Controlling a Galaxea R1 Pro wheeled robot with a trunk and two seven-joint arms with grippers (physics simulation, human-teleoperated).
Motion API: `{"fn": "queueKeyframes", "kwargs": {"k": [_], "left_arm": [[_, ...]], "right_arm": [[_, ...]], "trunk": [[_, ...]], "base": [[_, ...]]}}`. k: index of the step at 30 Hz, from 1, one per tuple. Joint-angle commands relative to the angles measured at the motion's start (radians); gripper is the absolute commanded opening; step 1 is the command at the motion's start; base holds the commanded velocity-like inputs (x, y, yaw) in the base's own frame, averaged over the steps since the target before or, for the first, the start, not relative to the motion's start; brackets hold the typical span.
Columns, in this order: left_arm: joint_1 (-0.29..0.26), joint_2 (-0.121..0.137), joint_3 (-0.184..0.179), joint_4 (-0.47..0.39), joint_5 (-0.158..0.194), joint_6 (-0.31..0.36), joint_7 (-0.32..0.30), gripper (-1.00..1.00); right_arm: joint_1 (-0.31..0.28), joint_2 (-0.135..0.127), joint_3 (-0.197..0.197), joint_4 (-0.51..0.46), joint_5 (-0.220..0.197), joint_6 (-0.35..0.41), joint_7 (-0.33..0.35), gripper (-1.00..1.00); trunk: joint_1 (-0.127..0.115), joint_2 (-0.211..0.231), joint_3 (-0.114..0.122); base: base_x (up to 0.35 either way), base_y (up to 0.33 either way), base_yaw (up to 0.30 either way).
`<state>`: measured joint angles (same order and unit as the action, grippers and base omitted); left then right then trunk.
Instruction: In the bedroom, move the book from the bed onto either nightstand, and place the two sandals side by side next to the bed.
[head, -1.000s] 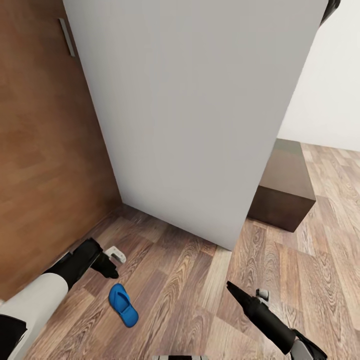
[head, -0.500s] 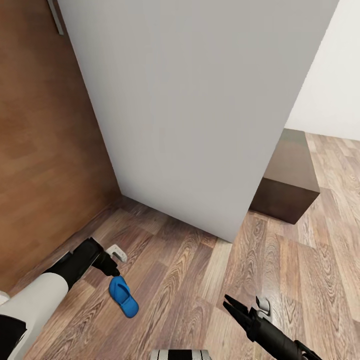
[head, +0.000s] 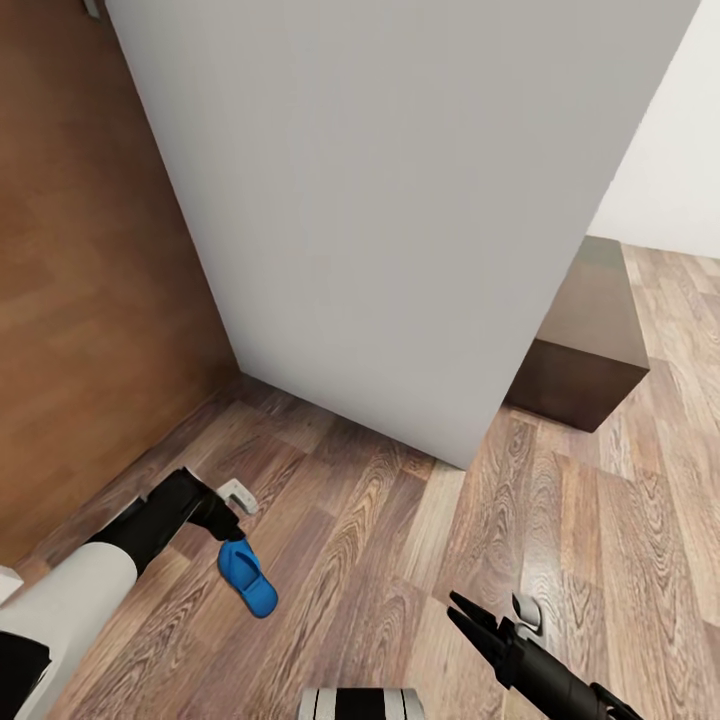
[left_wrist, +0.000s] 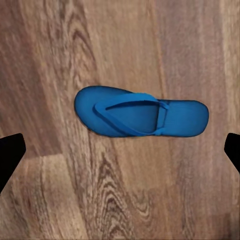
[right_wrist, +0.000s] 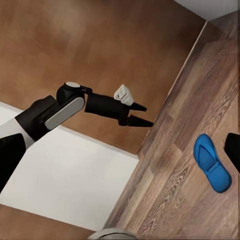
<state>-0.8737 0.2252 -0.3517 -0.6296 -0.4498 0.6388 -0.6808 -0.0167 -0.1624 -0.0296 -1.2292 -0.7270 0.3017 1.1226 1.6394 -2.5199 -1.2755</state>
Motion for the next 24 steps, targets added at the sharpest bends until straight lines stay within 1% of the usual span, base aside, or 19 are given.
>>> {"fn": "queueKeyframes", "kwargs": {"k": [1, 4, 11, 15, 20, 24], "left_arm": [[0.000, 0.001, -0.003, -0.008, -0.010, 0.001, -0.008, 1.00], [-0.001, 0.000, -0.003, -0.024, -0.010, 0.001, -0.007, 1.00], [-0.001, 0.000, -0.003, -0.043, -0.012, 0.001, -0.007, 1.00], [-0.001, 0.000, -0.003, -0.047, -0.016, 0.001, -0.007, 1.00], [-0.001, -0.001, -0.003, -0.048, -0.052, 0.001, -0.007, 1.00], [-0.001, -0.002, -0.003, -0.046, -0.079, 0.001, -0.007, 1.00]], "right_arm": [[0.000, 0.000, -0.001, 0.002, -0.007, 0.010, 0.002, 1.00], [0.000, -0.001, -0.004, 0.010, -0.012, 0.014, 0.003, 1.00], [0.000, -0.004, -0.008, 0.029, -0.048, 0.028, 0.003, 1.00], [0.000, -0.006, -0.011, 0.042, -0.058, 0.032, 0.003, 1.00], [0.000, -0.006, -0.026, 0.052, -0.064, 0.035, 0.003, 1.00], [0.000, -0.006, -0.039, 0.056, -0.067, 0.052, 0.003, 1.00]], "trunk": [[0.000, -0.001, -0.005], [0.002, -0.001, -0.016], [0.005, -0.003, -0.043], [0.007, -0.004, -0.059], [0.009, -0.005, -0.078], [0.011, -0.006, -0.094]], "base": [[0.000, 0.000, 0.000], [0.000, 0.000, 0.000], [0.000, 0.000, 0.000], [0.000, 0.000, 0.000], [0.000, 0.000, 0.000], [0.000, 0.000, 0.000]]}}
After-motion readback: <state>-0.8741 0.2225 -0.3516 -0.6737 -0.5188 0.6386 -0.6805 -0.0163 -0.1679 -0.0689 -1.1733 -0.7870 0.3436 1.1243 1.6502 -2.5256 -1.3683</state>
